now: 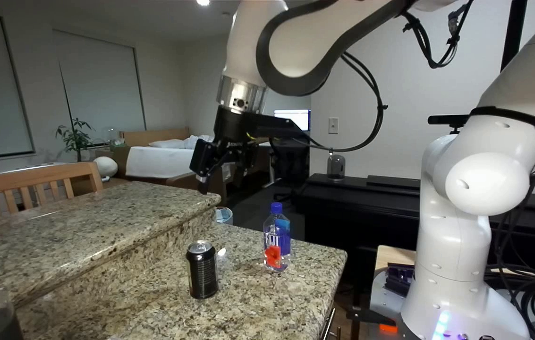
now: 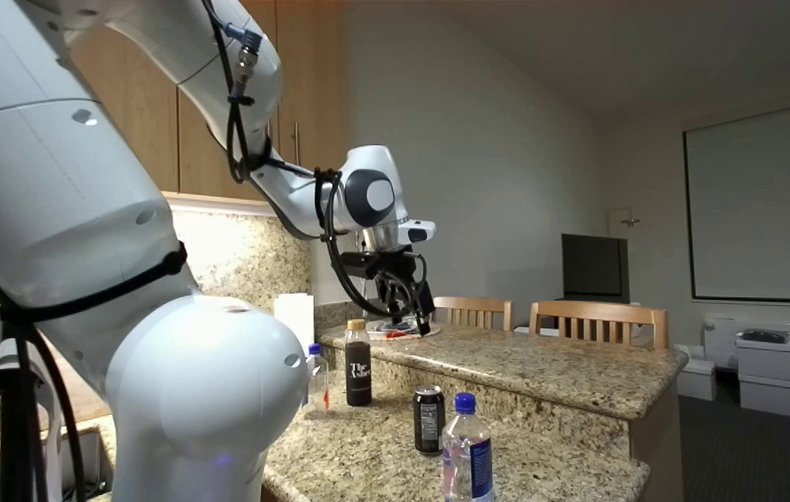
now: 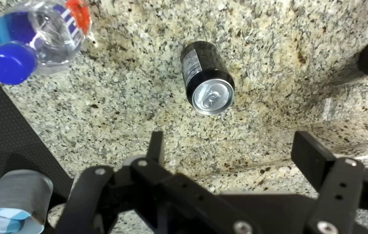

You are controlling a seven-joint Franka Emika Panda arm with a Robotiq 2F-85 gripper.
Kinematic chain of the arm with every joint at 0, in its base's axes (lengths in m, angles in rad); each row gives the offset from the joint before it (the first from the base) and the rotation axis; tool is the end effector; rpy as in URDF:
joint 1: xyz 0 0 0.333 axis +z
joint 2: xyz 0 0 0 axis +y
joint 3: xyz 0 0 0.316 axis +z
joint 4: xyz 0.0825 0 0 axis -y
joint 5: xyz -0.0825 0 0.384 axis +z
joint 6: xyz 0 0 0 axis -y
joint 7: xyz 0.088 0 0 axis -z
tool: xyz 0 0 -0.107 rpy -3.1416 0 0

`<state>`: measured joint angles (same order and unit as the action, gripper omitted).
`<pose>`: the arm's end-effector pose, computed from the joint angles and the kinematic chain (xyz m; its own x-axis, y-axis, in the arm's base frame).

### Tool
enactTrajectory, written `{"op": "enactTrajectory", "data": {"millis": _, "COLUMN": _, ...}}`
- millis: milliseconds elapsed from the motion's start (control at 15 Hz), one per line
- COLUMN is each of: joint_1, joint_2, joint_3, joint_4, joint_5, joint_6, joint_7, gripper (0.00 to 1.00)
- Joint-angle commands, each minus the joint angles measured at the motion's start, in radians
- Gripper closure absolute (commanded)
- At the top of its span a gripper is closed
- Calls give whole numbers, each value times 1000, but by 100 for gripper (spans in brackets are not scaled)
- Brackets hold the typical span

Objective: Put the black can on the upper counter.

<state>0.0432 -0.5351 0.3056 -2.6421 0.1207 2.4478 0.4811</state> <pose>0.3790 0.1383 0.4406 0.9229 -0.2311 0.3079 -0.2091 -0.9725 -0.1029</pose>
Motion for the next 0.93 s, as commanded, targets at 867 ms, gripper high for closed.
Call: {"op": "enactTrajectory", "data": {"millis": 867, "joint_1": 31, "joint_2": 508, "joint_3": -37, "joint_4": 324, "joint_5": -436, "joint_6": 141, "joint_7": 307, "gripper": 0}}
